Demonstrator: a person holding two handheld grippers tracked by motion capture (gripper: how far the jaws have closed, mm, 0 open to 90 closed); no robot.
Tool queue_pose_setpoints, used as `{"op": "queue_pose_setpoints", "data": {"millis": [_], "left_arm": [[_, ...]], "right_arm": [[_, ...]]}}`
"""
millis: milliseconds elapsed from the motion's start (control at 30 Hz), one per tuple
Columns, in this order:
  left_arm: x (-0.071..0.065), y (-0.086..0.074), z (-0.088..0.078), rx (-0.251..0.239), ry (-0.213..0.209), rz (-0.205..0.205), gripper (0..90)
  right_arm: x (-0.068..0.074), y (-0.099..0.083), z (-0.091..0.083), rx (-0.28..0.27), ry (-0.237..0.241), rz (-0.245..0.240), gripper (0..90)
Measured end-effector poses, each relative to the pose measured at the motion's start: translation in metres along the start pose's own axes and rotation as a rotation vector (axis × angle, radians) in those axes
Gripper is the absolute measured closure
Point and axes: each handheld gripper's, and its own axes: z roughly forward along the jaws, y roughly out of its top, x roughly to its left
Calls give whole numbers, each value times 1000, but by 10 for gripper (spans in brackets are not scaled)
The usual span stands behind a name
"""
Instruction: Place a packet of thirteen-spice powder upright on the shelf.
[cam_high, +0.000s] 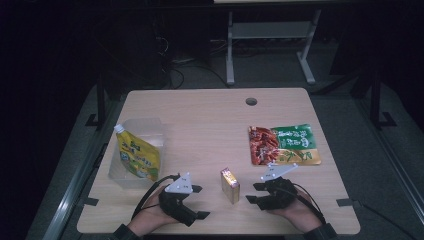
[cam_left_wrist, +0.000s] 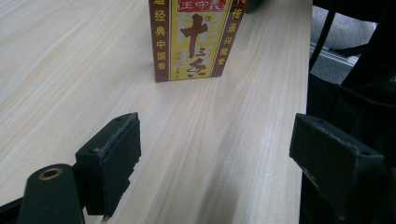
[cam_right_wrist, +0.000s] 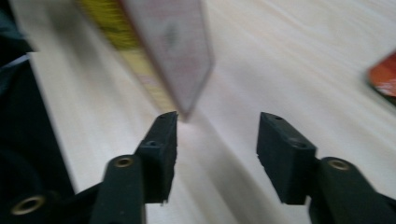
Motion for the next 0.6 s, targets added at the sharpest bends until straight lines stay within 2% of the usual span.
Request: {"op": "queue_pose_setpoints", "data": {"millis": [200, 600], "left_arm": [[0, 0, 1, -6, -7, -22, 159], [0, 0, 3, -12, -14, -30, 159]], "right_arm": [[16, 7, 3, -29, 27, -16, 389], [26, 32, 12, -75, 37, -16, 333]]}}
